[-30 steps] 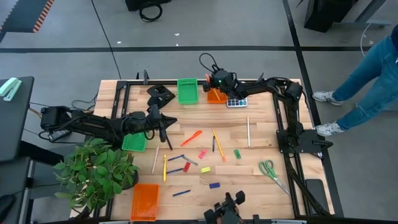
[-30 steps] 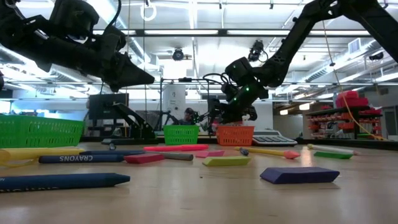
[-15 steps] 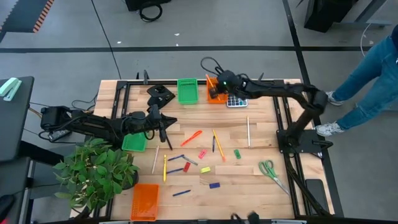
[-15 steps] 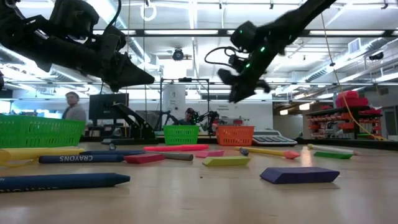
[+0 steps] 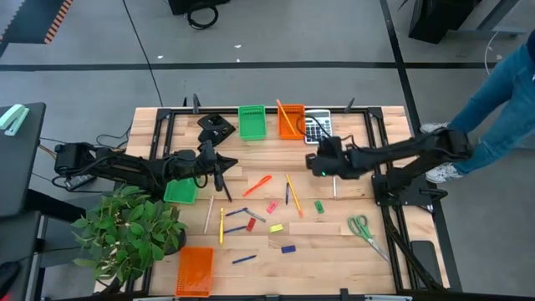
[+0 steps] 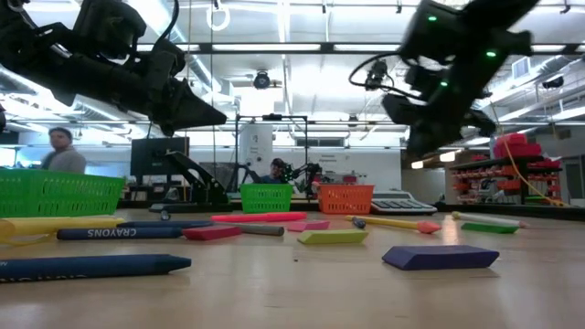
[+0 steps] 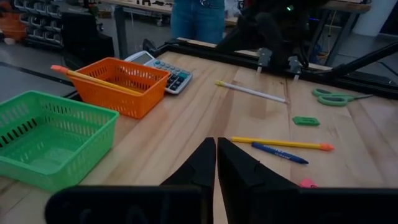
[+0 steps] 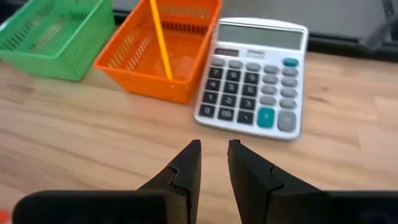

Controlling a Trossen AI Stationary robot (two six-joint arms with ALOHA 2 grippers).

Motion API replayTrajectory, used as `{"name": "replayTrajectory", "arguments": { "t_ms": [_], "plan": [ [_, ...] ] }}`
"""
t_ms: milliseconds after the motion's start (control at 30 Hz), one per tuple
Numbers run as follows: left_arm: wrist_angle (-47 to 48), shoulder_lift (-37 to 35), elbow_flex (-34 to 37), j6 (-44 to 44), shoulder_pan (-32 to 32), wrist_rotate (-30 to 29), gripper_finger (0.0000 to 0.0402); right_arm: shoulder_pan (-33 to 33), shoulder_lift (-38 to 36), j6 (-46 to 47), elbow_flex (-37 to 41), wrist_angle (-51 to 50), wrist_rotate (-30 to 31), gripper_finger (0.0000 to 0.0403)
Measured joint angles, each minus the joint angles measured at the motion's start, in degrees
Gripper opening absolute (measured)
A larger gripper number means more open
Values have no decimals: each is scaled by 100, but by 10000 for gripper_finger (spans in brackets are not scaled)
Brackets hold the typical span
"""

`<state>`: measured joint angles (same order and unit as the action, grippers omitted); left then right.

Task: Sort crayons/erasers/pens/pencils in bins
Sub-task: Put the white pencil into the top orange bin

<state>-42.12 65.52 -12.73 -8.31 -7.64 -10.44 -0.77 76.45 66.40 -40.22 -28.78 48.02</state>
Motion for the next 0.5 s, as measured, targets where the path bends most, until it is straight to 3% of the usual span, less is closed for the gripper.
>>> {"name": "replayTrajectory", "arguments": {
  "t_ms": [500],
  "plan": [
    [-196, 0, -2, -12, 17, 0, 17, 193, 154, 2366, 1379, 25, 355, 87]
  ]
}}
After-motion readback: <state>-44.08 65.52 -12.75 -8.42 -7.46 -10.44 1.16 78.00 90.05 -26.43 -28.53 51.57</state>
